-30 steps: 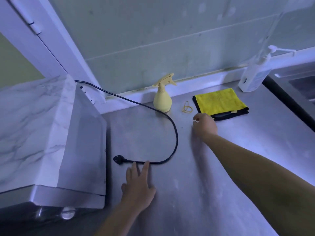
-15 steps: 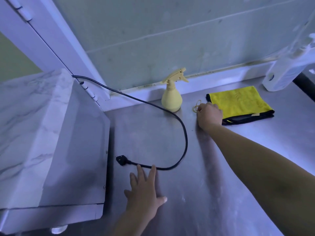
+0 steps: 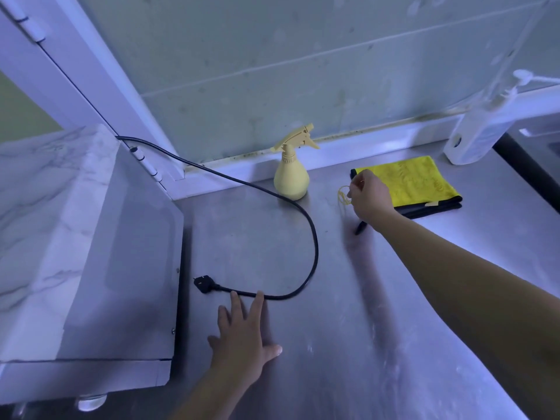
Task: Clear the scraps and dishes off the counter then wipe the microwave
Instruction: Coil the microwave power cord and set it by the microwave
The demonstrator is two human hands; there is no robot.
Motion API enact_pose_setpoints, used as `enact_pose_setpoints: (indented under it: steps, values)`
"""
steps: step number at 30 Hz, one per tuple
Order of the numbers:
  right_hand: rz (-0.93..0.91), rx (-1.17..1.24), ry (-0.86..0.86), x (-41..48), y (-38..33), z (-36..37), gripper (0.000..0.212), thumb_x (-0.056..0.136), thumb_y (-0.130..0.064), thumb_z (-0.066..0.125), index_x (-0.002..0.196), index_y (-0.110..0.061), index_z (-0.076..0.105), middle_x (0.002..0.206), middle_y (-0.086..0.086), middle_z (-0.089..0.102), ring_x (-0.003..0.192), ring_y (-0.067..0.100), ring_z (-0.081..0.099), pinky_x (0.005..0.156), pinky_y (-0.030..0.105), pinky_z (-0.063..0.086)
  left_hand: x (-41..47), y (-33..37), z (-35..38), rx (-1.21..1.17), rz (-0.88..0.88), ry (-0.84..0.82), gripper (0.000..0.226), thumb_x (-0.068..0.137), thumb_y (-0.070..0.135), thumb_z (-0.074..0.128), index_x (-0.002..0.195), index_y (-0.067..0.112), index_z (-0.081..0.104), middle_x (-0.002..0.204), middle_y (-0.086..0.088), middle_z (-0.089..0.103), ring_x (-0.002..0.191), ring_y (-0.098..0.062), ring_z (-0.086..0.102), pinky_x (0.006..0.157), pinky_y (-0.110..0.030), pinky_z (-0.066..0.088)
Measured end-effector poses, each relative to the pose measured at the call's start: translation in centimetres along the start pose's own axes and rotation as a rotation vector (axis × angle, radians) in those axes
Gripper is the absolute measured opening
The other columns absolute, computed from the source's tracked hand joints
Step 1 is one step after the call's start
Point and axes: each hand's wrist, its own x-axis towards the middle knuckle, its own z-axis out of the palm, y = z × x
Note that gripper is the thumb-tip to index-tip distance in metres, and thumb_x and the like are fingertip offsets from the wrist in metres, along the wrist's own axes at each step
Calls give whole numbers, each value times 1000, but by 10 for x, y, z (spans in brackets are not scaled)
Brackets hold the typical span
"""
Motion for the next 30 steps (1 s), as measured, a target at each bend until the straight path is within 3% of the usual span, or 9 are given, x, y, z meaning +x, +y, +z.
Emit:
enact_pose_setpoints:
  steps: [3,8,14,19,21,25,28,30]
  values:
    - [79,197,-44,-7,-2,-20,15,92,-9,58,106,-14,56,82,2,70,75,21,60,59,30,43,-1,0,0,-5,-3,-5,103,87,56,66,156,39,-10,165,-7,-17,152,-37,-7,115,-58,28]
    - [149,261,-208,-21,-2,-44,25,81,-5,78,104,-10,69,88,9,70,72,19,56,50,22,40,0,-1,0,-24,4,3,104,87,55,67,156,38,-9,165,-7,-18,152,-37,-6,116,-59,27]
    - [202,349,-121,-43,-1,-67,15,82,-3,76,95,-7,72,78,7,66,68,16,56,51,21,46,-1,-3,0,-54,22,2,104,87,53,68,156,39,-8,165,-8,-20,151,-37,-8,115,-61,25]
    - [270,585,-129,-99,6,-74,16,82,0,74,89,-12,67,79,5,69,72,19,61,74,32,50,-1,-2,-6,-128,29,-31,100,84,45,72,154,48,1,164,-4,-23,150,-37,-6,113,-62,24]
    - [308,633,-101,-133,14,-72,19,84,-1,71,96,-15,66,82,7,72,73,20,61,77,35,50,-1,0,-9,-112,28,-42,97,83,43,72,152,53,4,164,-3,-22,149,-37,-4,110,-60,27]
    - [377,697,-86,-211,31,-64,23,88,6,64,102,-12,66,82,13,73,71,23,57,75,36,49,-1,-5,-2,-138,63,-13,68,85,39,71,137,55,31,165,-5,-8,148,-37,3,107,-60,29]
    - [410,723,-69,-266,40,-62,18,90,11,59,93,-4,69,84,17,69,71,24,55,72,33,45,-12,-23,12,-176,189,119,27,83,42,73,96,41,49,149,-1,32,135,-26,33,101,-43,41]
    - [434,732,-56,-299,46,-60,16,92,10,57,90,1,70,83,16,68,72,25,54,74,35,44,-27,-39,25,-289,316,214,30,80,43,76,80,33,48,118,26,40,108,-3,45,83,-15,41]
